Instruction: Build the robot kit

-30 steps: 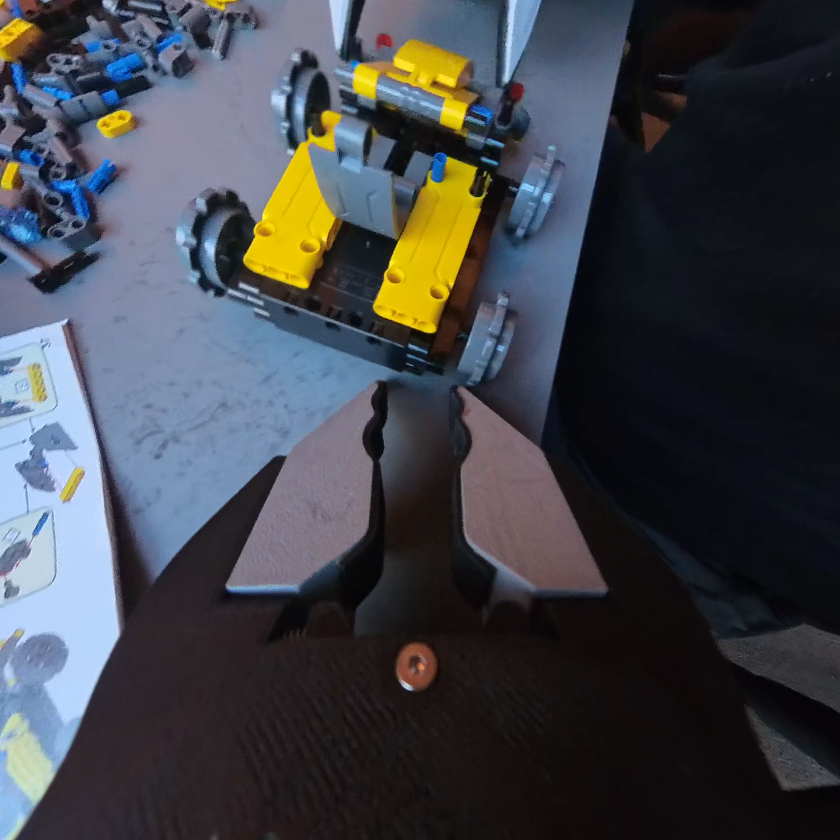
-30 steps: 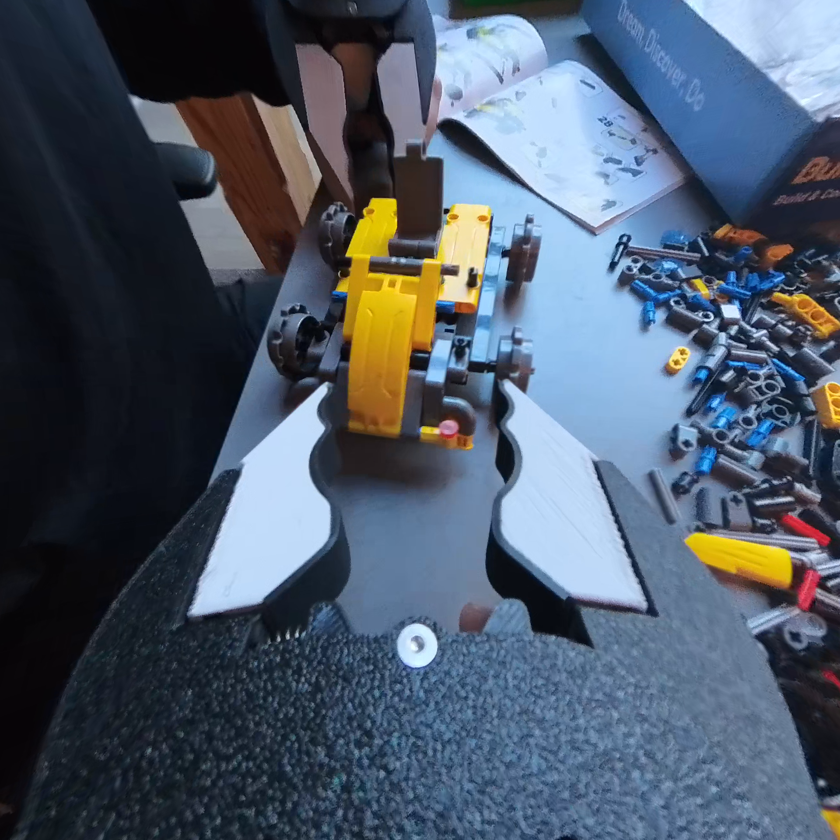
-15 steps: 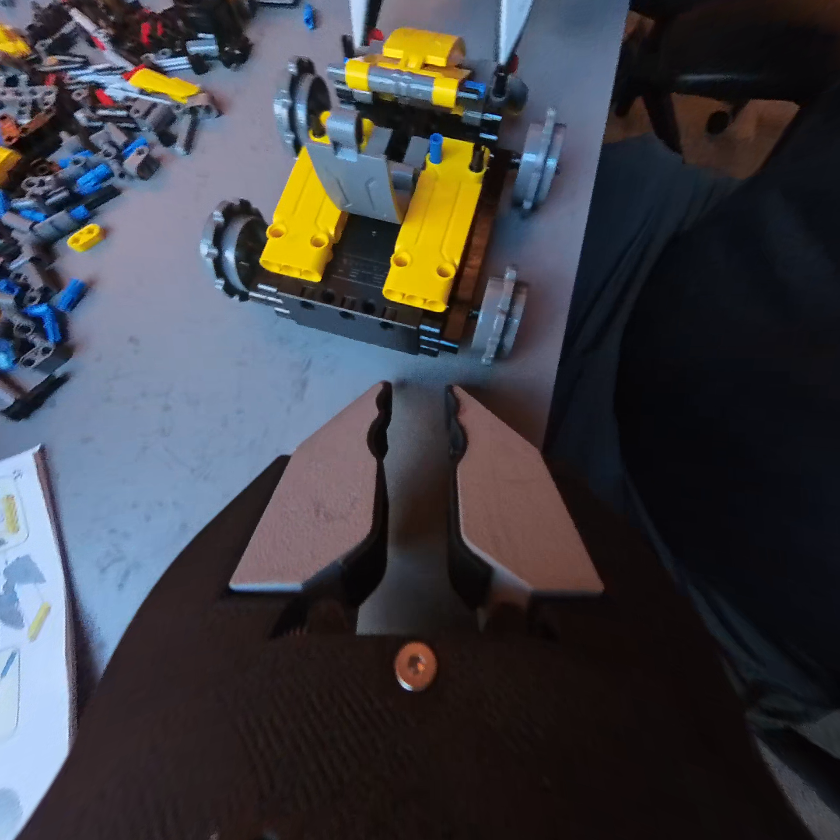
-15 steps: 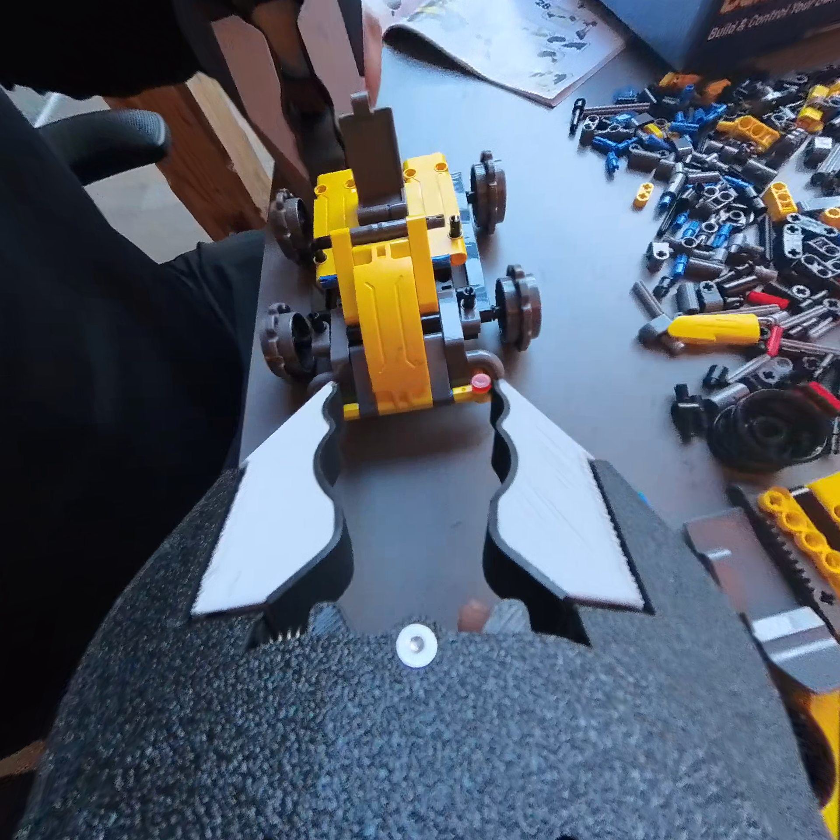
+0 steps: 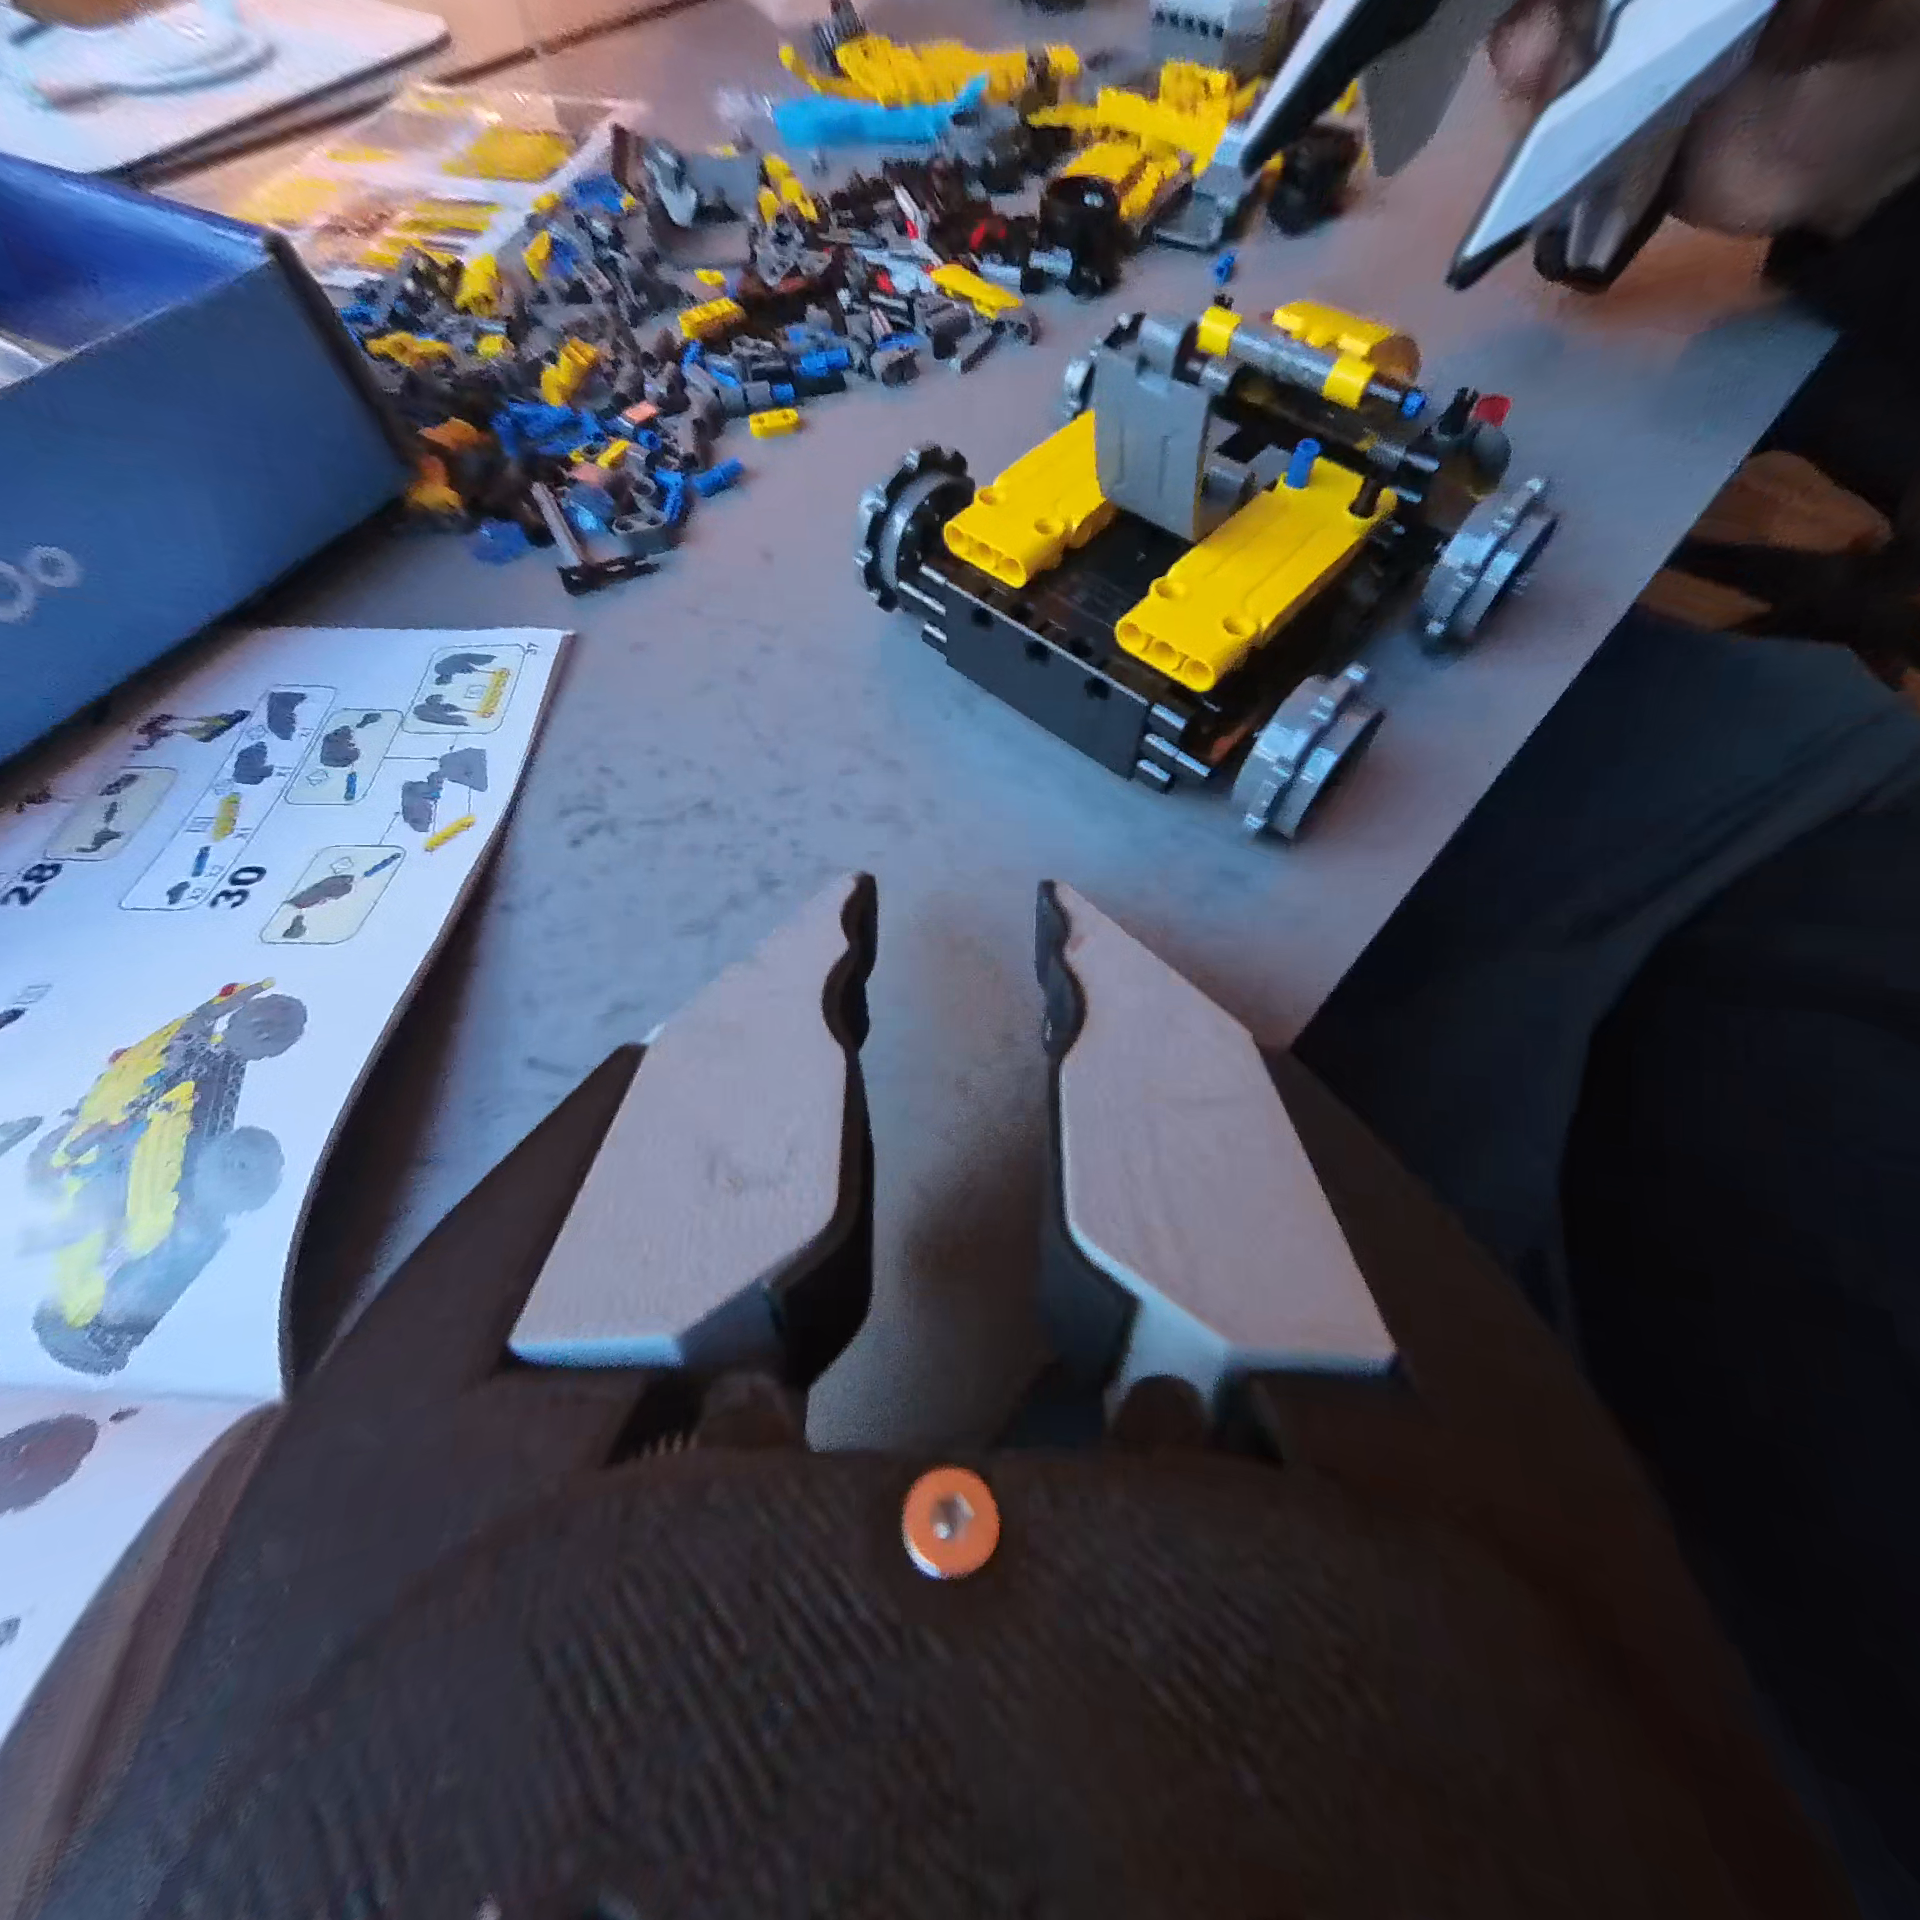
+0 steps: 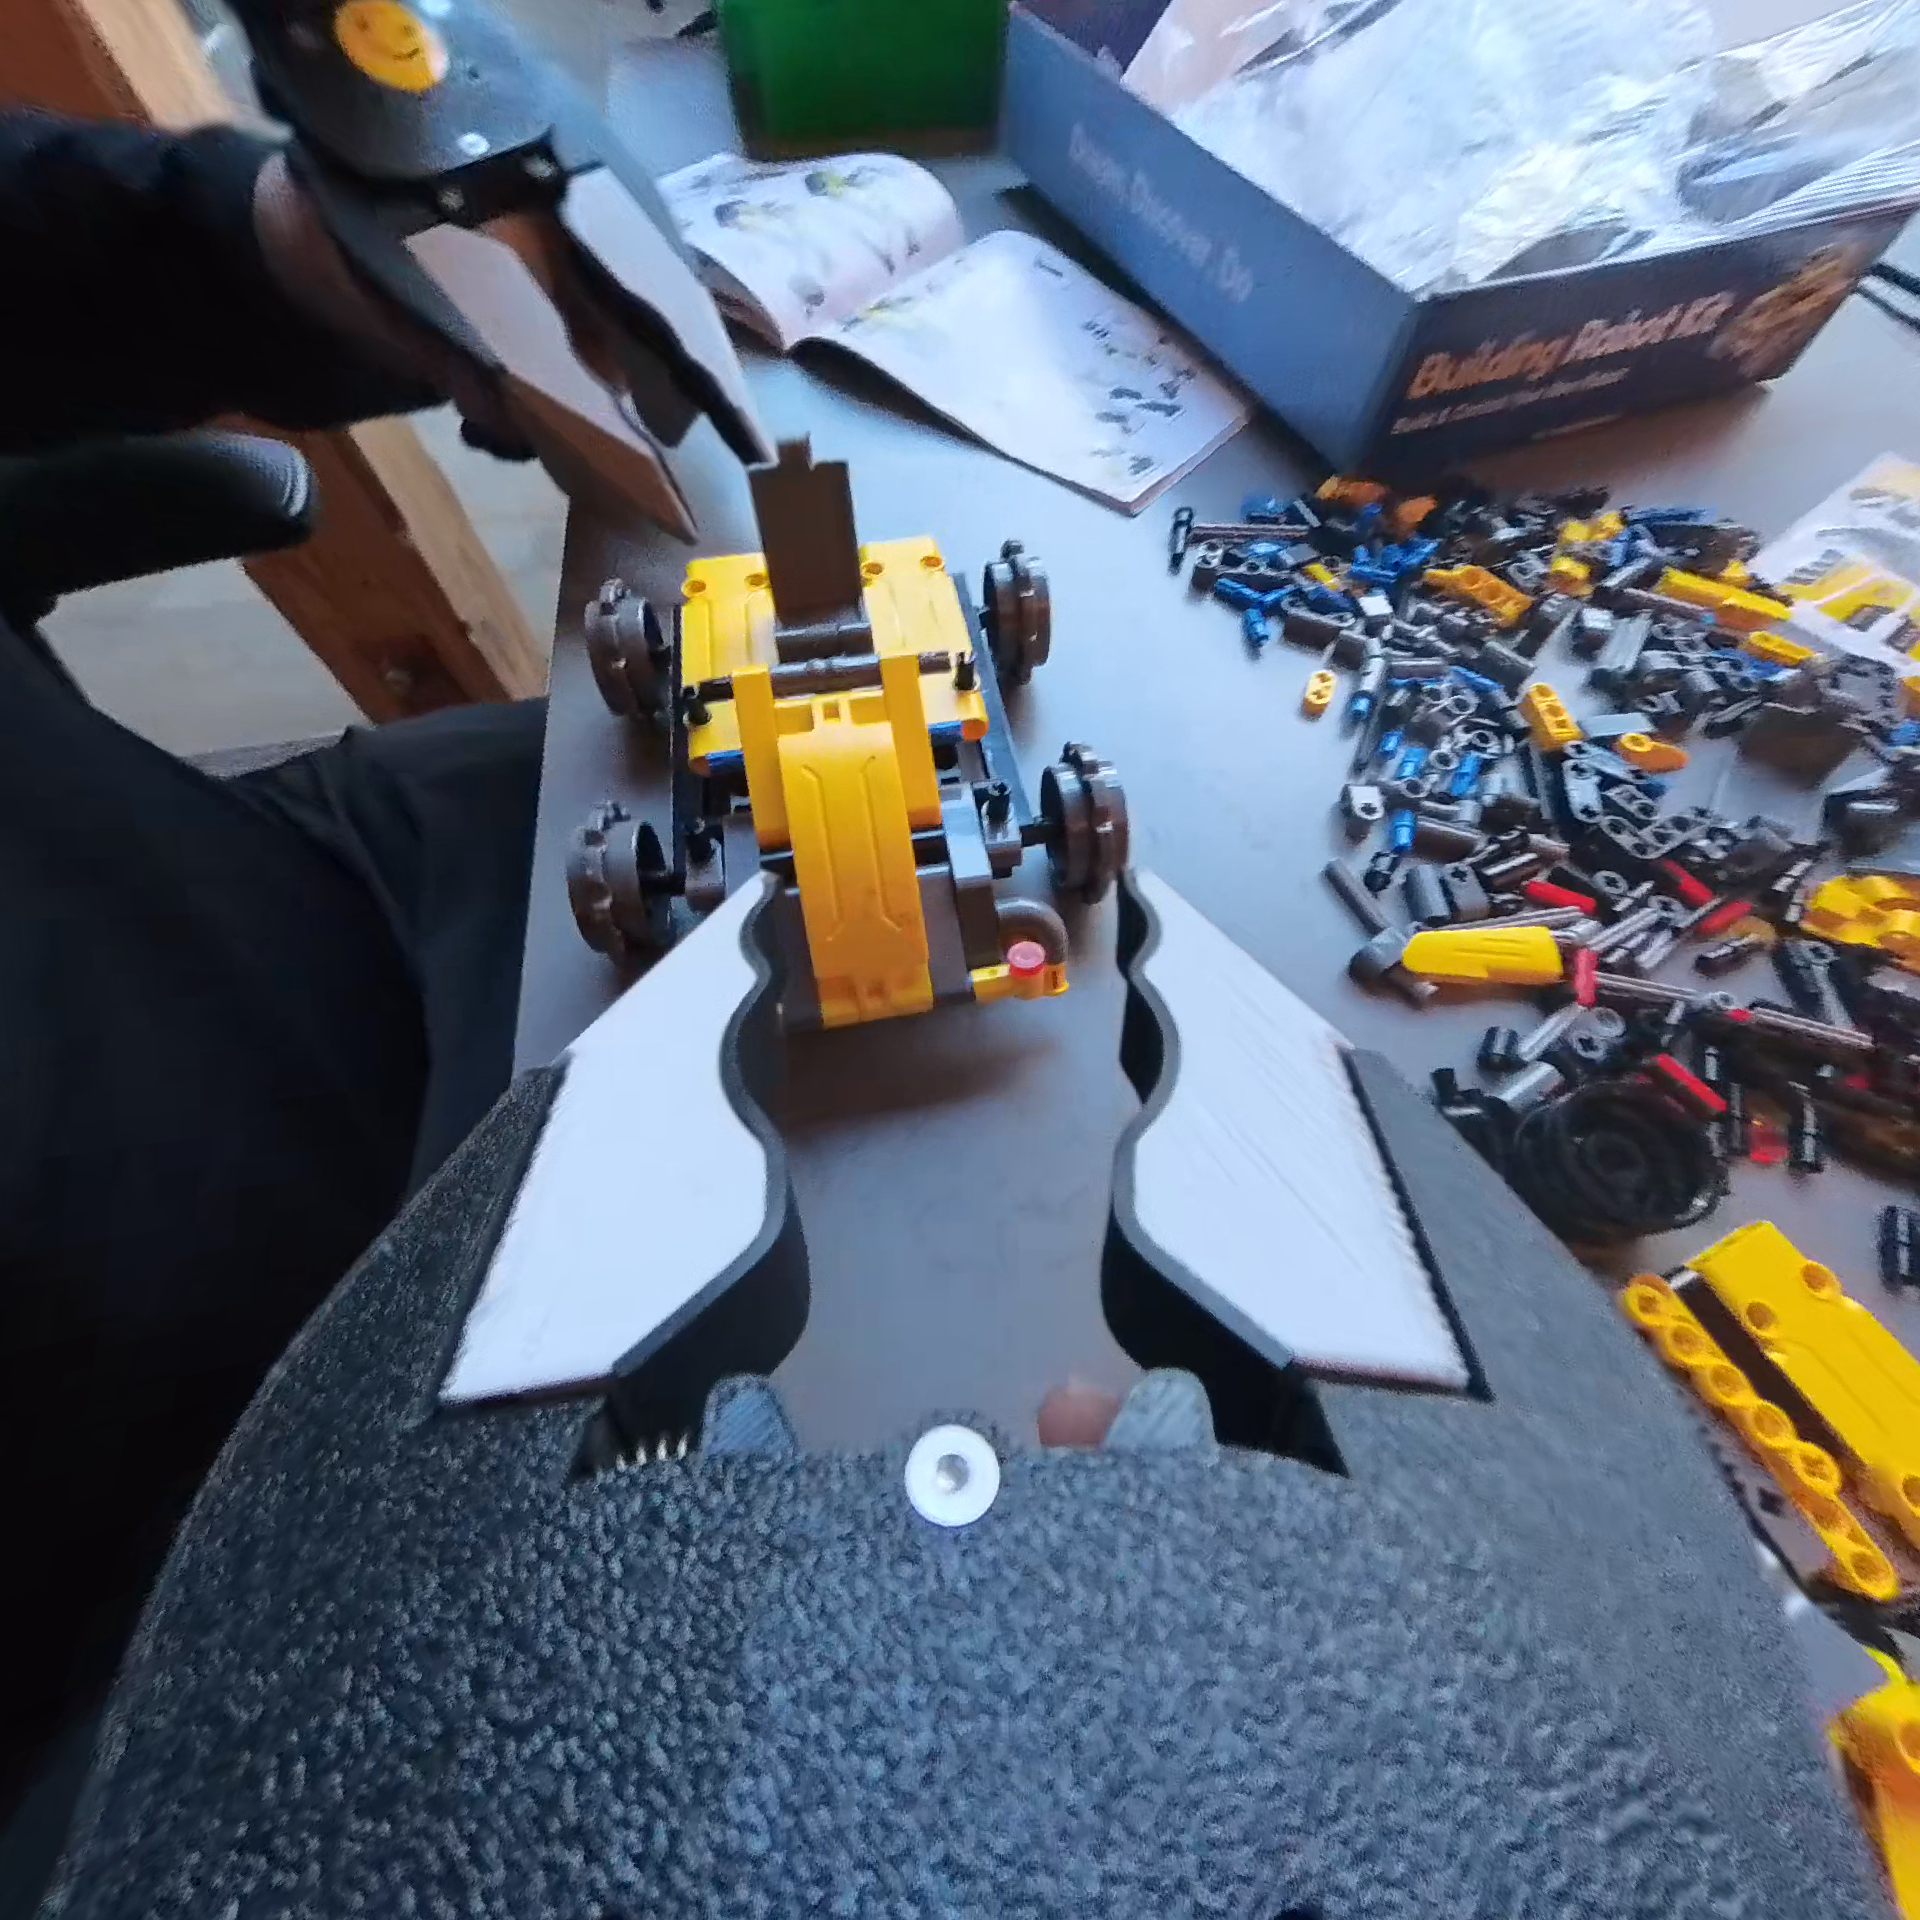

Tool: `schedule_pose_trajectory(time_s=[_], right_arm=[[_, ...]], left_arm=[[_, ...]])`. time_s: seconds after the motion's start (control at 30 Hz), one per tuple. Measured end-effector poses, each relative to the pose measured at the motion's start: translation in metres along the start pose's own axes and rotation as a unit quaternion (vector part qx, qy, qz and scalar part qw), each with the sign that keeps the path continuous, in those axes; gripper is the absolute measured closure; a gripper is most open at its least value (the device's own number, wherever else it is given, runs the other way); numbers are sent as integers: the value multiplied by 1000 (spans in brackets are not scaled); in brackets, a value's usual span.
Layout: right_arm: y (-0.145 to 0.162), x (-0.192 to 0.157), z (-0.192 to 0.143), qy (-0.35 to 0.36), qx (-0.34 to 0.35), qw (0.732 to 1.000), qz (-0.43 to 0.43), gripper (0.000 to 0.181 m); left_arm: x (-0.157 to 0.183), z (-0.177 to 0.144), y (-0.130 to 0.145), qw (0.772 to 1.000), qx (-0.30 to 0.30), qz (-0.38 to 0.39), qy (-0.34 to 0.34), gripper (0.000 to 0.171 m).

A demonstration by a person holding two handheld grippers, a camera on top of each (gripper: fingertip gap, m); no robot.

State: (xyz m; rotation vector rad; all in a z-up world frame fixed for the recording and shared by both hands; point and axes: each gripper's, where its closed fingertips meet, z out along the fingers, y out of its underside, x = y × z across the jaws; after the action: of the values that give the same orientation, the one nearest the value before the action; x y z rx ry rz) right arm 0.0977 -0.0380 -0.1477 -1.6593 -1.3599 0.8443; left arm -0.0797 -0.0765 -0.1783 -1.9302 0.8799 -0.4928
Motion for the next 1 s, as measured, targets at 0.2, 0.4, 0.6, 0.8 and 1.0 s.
schedule_pose_trajectory(time_s=[0.2, 0.4, 0.6, 0.8, 1.0], right_arm=[[-17, 26, -7, 80, 46, 996, -3, 117], [-19, 37, -4, 79, 56, 995, 20, 116], [-25, 38, 11, 33, 52, 998, 14, 117], [-32, 32, 28, -77, 9, 997, -12, 128], [-23, -2, 38, -239, -34, 970, -20, 134]], left_arm=[[0, -5, 1, 998, 55, -14, -5, 146], [2, -10, -2, 995, 82, -43, 27, 147], [4, -10, -3, 994, 89, -40, 43, 154], [9, -3, -1, 995, 37, -60, 70, 150], [12, 5, -13, 994, -1, -68, 90, 136]])
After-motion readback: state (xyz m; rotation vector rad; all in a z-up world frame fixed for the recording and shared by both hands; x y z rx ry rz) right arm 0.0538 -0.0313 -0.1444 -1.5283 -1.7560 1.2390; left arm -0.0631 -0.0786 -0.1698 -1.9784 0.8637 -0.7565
